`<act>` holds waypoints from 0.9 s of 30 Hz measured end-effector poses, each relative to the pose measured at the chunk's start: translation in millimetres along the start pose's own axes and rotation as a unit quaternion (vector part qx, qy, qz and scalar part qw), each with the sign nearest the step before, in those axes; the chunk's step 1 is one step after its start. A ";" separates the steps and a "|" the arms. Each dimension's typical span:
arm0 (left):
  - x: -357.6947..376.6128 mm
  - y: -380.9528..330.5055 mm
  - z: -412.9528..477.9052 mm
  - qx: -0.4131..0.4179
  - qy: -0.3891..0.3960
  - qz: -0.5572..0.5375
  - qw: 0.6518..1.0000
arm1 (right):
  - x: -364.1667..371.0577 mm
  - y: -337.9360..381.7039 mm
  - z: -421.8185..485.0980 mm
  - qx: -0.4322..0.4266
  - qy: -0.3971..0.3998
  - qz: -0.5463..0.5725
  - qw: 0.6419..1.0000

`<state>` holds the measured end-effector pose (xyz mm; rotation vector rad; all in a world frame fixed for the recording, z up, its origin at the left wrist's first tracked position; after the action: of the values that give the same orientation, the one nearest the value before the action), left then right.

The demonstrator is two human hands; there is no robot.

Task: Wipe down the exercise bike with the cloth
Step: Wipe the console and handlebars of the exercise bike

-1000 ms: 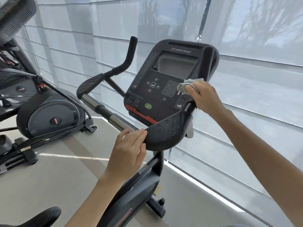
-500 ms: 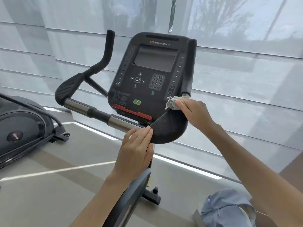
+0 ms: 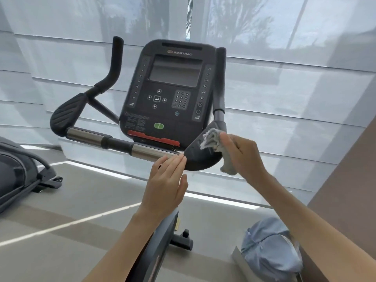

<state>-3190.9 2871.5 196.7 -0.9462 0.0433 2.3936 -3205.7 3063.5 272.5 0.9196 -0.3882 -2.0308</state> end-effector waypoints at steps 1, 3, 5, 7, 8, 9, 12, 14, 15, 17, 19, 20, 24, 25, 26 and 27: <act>-0.7 1.1 0.0 -0.002 -0.004 0.000 1.000 | -6.6 -0.7 16.8 0.007 -0.040 -0.007 0.999; -2.5 2.9 1.7 -0.005 -0.005 -0.002 1.000 | -11.7 -4.2 51.8 0.011 -0.060 -0.024 0.998; -3.8 3.5 3.5 -0.007 -0.001 -0.005 1.000 | -2.2 -14.4 74.9 0.017 0.004 -0.051 0.999; -4.2 3.4 3.7 -0.006 0.000 -0.010 1.000 | 14.1 -28.8 81.0 0.014 0.124 -0.111 0.986; -4.0 3.0 3.1 -0.007 0.001 -0.013 1.000 | 21.3 -34.5 79.2 -0.006 0.170 -0.141 0.975; -4.0 3.2 2.7 -0.008 0.002 -0.015 1.000 | 26.3 -38.0 76.9 -0.034 0.191 -0.164 0.967; -3.7 5.2 0.8 -0.005 0.004 -0.019 1.000 | 31.0 -33.9 65.0 -0.087 0.182 -0.210 0.956; -2.9 7.1 -1.0 -0.003 0.012 -0.024 1.000 | 34.5 -25.2 51.8 -0.116 0.178 -0.231 0.950; -2.6 8.2 -2.3 -0.008 0.014 -0.027 1.000 | 36.7 -20.4 44.0 -0.126 0.179 -0.238 0.946; -2.9 12.0 -6.4 -0.030 0.012 -0.031 0.999 | 41.0 -9.2 26.9 -0.141 0.178 -0.246 0.942; -4.4 18.0 -10.1 -0.053 0.004 -0.031 0.998 | 45.6 -0.5 10.0 -0.161 0.174 -0.240 0.941; -5.4 20.9 -11.1 -0.060 0.001 -0.027 0.998 | 48.2 3.4 1.3 -0.173 0.174 -0.232 0.941; -8.0 22.3 -10.2 -0.065 0.007 -0.015 0.998 | 53.8 13.8 -26.8 -0.245 0.203 -0.202 0.926; -8.0 21.0 -9.7 -0.060 0.009 -0.013 0.998 | 51.0 16.5 -30.2 -0.260 0.216 -0.174 0.925; -7.7 19.7 -9.1 -0.057 0.011 -0.011 0.998 | 45.4 19.1 -30.8 -0.259 0.224 -0.128 0.931; -7.2 18.7 -8.5 -0.056 0.013 -0.011 0.998 | 37.2 21.2 -27.6 -0.232 0.220 -0.075 0.944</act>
<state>-3190.9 2850.3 191.8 -1.0242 -0.0907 2.3836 -3187.0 3022.7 248.4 1.0810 0.4020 -1.8559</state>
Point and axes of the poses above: each hand's wrist, its own z-axis towards the middle knuckle, its own x-axis out of the palm, y = z × x, the point moved 2 cm from there along z, towards the middle knuckle, and after that the axes turned 6 degrees about -x, right-handed, at the moved point
